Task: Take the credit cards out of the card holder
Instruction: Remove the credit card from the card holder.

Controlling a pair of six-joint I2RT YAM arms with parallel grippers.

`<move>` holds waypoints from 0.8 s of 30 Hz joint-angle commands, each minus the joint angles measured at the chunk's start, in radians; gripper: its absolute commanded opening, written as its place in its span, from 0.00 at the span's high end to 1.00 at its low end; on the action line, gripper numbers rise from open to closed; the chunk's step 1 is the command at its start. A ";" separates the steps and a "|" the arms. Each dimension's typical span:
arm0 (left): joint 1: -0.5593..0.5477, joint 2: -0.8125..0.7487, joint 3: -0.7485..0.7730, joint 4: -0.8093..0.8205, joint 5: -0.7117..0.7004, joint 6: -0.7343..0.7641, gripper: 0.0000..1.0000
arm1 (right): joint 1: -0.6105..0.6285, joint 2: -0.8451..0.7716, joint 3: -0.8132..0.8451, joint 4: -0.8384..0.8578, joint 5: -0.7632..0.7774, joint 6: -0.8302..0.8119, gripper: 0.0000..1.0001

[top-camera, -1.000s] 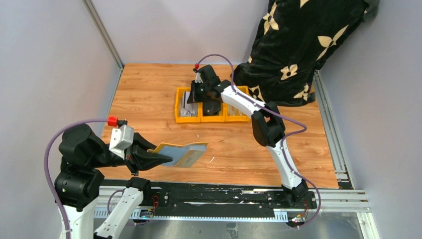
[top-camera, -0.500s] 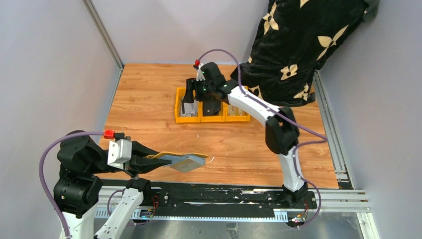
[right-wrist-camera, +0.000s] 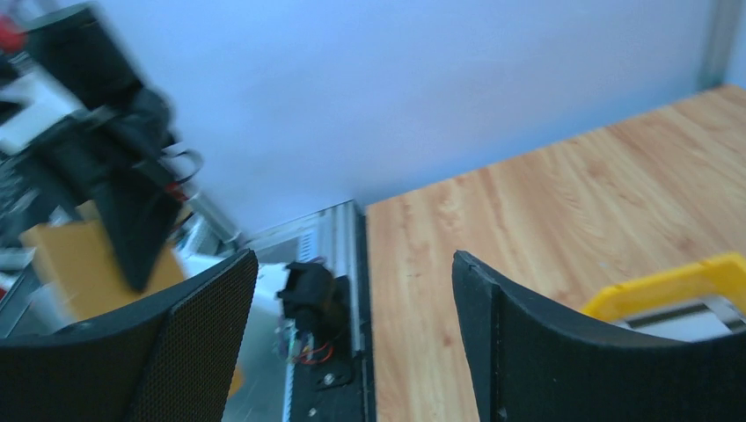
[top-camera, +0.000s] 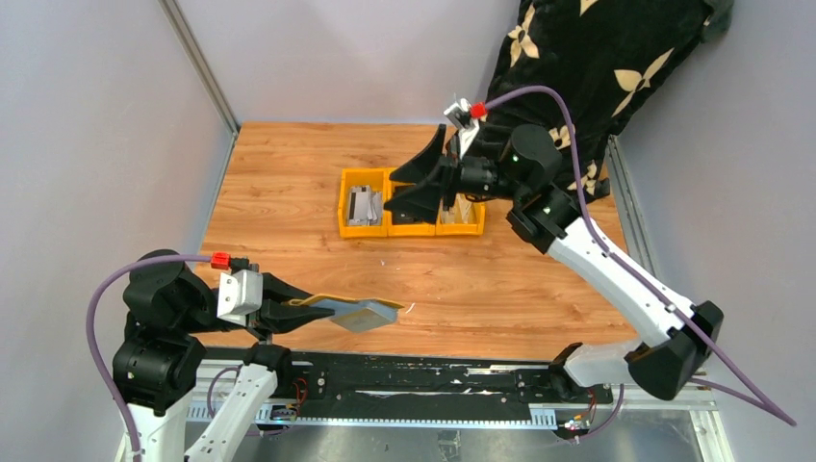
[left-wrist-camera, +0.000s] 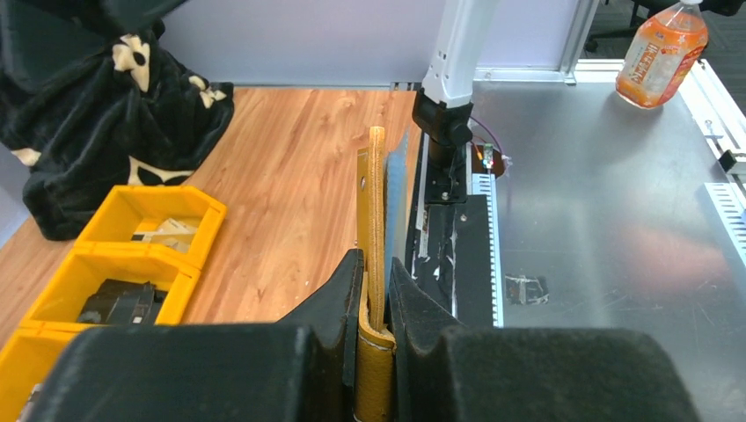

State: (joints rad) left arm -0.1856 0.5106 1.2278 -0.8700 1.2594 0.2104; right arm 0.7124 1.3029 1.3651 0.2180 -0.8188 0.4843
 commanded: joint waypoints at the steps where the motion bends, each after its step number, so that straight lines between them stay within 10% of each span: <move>1: 0.000 -0.011 -0.009 0.022 0.004 0.022 1.00 | 0.081 -0.076 -0.073 0.078 -0.217 0.002 0.15; 10: 0.000 0.007 -0.026 0.019 -0.037 0.017 1.00 | 0.379 -0.106 0.005 -0.342 -0.094 -0.361 0.18; 24: 0.000 -0.012 -0.050 0.002 -0.314 0.081 1.00 | 0.587 0.021 0.100 -0.405 0.355 -0.431 0.68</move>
State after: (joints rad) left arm -0.1860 0.5076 1.1870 -0.8997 1.0843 0.2520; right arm 1.2411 1.3010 1.4334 -0.1825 -0.6140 0.0753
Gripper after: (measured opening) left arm 0.129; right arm 0.344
